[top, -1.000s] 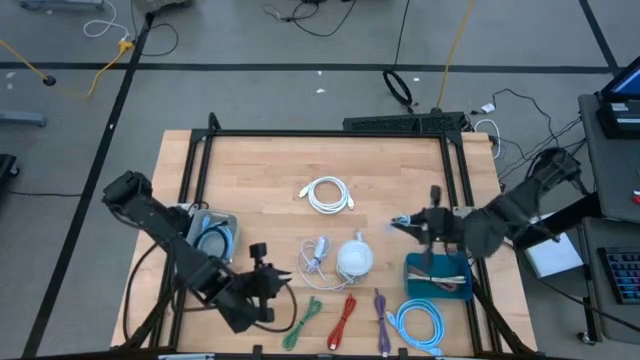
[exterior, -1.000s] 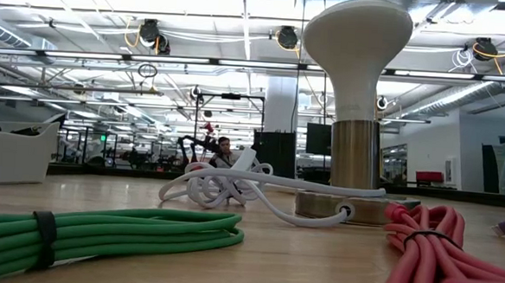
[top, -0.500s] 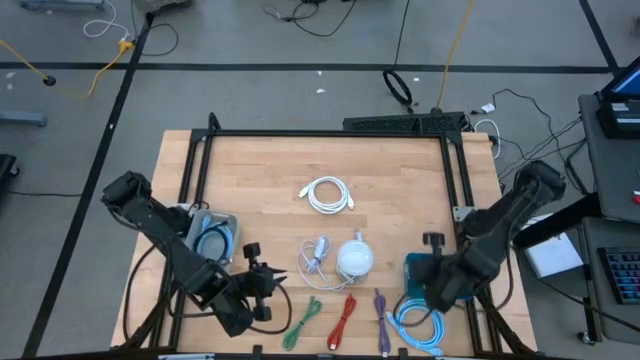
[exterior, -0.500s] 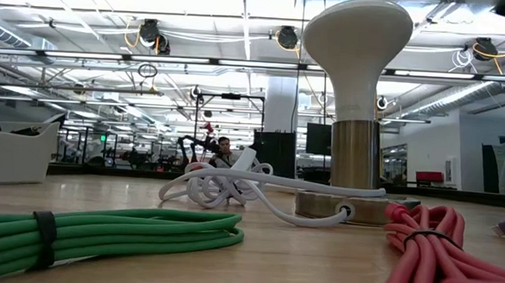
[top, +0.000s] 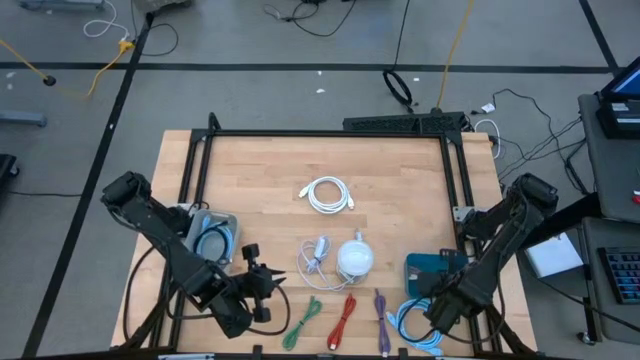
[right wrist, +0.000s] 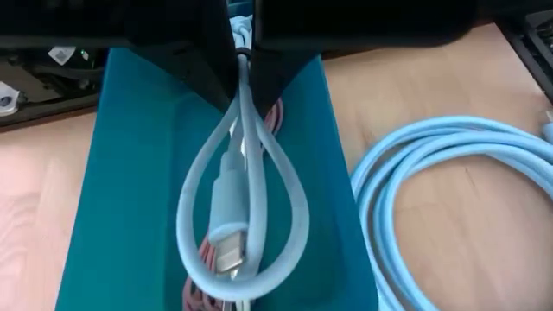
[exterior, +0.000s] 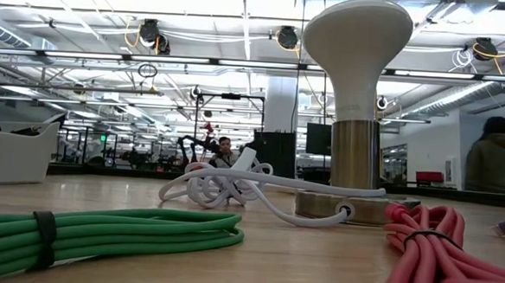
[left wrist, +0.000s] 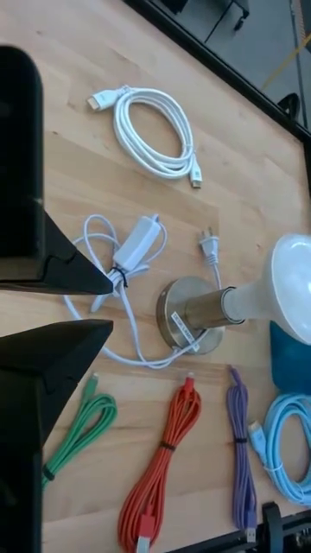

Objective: Pick & Place USB Port
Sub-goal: Put the light blue USB cable into the blue bin

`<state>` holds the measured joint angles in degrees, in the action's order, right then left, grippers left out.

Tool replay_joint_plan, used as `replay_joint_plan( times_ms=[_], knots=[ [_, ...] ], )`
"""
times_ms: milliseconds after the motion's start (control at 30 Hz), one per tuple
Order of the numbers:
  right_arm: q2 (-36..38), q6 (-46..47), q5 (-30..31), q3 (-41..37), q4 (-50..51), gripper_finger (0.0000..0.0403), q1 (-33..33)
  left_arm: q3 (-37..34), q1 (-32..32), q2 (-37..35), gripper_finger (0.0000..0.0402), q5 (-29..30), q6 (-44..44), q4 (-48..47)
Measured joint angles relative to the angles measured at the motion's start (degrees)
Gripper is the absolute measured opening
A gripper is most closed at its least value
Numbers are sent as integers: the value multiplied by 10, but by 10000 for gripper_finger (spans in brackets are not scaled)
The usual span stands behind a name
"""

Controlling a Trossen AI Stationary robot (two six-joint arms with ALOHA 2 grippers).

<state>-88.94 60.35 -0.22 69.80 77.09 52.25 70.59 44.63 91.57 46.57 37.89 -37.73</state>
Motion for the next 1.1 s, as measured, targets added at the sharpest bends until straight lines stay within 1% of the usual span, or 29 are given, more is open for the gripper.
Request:
replay_joint_plan(
  times_ms=[167, 300, 567, 733, 900, 1100],
  knots=[
    [0, -1, 4, 0, 4, 6, -1, 0, 4, 0, 63, 0, 3, -1],
    [1, 18, 27, 0, 10, 12, -4, 0, 5, 0, 63, 0, 4, -2],
    [1, 41, 32, 0, 12, 98, -17, 0, 5, 0, 63, 0, 9, -3],
    [1, 50, 32, -1, 12, 131, -17, 0, 5, 0, 63, 0, 11, -3],
    [4, 61, 61, -1, 22, 143, -18, 0, 5, 0, 63, 0, 11, -6],
    [4, 55, 69, -1, 12, 140, -20, 0, 5, 0, 63, 0, 18, -15]
  ],
)
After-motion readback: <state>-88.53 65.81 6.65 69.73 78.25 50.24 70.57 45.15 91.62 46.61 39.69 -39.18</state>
